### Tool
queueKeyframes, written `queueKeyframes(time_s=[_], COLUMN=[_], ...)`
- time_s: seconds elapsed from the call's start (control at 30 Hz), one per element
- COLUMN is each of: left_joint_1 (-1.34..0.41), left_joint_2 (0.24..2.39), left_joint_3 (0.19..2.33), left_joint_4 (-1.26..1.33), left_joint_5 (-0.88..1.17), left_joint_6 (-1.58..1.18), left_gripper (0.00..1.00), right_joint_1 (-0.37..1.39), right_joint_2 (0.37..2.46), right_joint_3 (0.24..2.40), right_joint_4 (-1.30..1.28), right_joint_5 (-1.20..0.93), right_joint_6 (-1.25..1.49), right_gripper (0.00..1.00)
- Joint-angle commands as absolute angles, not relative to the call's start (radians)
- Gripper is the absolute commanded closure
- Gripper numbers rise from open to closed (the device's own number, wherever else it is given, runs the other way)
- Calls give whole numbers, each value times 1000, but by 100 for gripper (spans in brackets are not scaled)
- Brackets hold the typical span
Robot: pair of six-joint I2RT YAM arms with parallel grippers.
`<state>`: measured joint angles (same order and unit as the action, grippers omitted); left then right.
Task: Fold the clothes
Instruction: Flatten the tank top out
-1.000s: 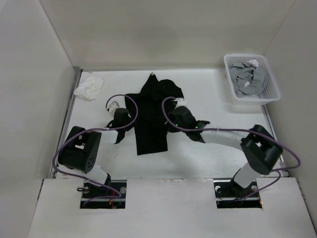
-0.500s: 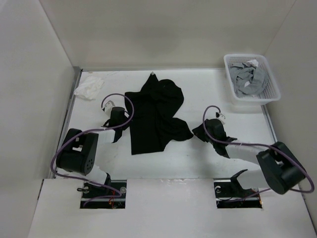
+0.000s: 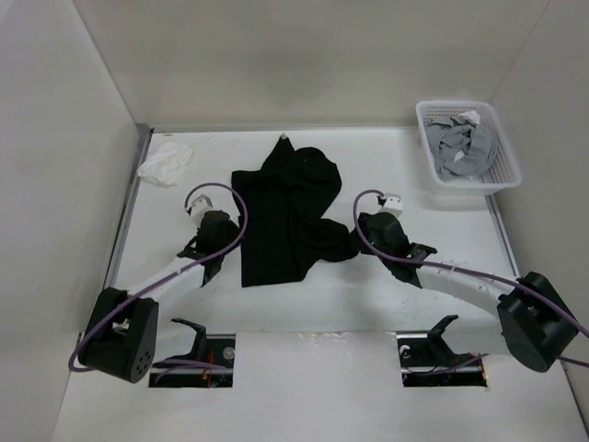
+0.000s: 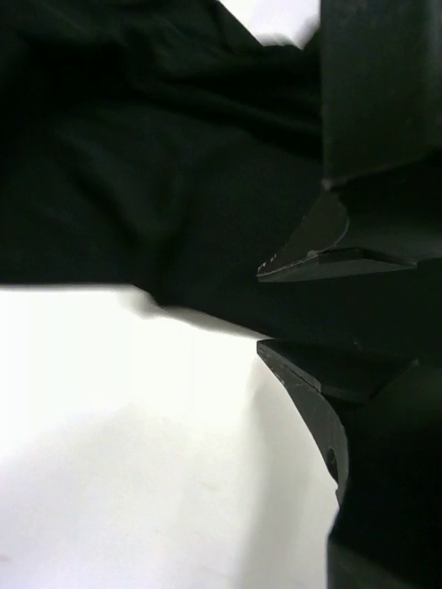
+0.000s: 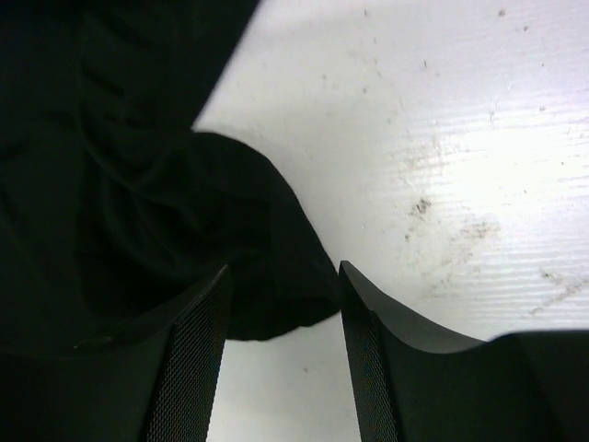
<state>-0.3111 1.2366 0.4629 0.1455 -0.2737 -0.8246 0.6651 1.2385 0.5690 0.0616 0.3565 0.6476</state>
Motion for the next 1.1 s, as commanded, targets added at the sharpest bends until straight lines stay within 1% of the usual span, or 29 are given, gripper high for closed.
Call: queueKeyframes(time_s=[0.0,0.17,0.33,0.5,0.63,0.7,0.8,0.87,0.97,1.07], left_joint_1=[-360,-395,-398,-403,-413,-423,-442,-458,-472,-488], left_joint_2=[1146,1000,928,887,870,853,827,819,827,839], left_joint_3=[405,362,373,374,385,388,399,399,402,400], left_joint_4=[-39,-187,-291,-373,-426,-451,-508,-531,-554,-557], left_joint_5=[-282,-290,-282,-255,-224,-224,-235,-239,-241,-235], left_joint_6=[-805,-851,-876,-896,-910,-923,-945,-953,-962,-976], left_gripper=[69,66,64,59,59,59,59,59,57,57], right_joint_1=[691,703,705,696,697,694,688,685,674,665], right_joint_2=[1265,1339,1410,1453,1462,1451,1434,1425,1373,1293], right_joint_3=[643,719,753,768,773,764,752,744,701,641], right_joint_4=[-12,-81,-89,-87,-80,-74,-72,-64,-22,27], right_joint_5=[341,331,311,304,321,339,376,394,419,413], right_joint_6=[563,515,502,502,509,512,522,534,575,617], right_gripper=[45,44,52,59,73,77,85,93,96,97])
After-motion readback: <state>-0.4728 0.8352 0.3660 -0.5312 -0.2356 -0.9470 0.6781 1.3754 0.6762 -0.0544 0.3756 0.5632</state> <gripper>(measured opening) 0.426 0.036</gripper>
